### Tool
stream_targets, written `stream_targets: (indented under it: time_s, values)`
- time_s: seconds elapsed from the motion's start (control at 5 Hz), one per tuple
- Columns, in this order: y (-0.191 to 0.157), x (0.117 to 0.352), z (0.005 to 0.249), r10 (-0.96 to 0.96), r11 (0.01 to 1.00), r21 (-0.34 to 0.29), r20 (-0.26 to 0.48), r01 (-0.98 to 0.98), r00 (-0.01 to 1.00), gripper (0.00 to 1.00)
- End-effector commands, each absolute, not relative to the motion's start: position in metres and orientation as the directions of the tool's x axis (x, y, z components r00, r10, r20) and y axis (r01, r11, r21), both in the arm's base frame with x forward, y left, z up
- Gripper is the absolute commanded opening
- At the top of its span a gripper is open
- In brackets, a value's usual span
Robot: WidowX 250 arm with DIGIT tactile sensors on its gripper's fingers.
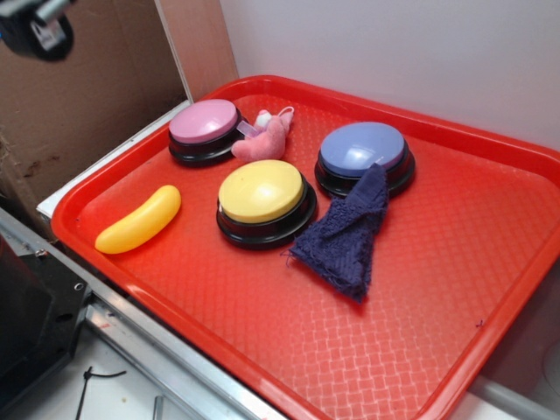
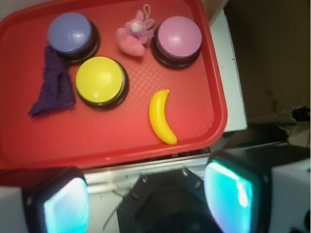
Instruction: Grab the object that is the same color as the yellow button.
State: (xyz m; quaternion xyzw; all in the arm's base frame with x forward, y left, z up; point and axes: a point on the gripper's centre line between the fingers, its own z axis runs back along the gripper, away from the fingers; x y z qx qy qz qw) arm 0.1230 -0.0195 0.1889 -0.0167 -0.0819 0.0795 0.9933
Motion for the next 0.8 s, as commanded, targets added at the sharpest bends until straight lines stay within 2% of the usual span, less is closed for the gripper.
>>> stream_targets:
  time_s: [0.0,0.2,0.6]
  values:
    - [0.009,0.14,0.126,0.252,0.967,-0.014,0.191,-0.254,0.949,1.0]
    - [0.02,0.152,0.093,0.285,0.957,0.013,0.173,-0.291,0.943,1.0]
    - [0.019,0.169,0.035,0.285,0.952,0.078,0.139,-0.297,0.948,1.0]
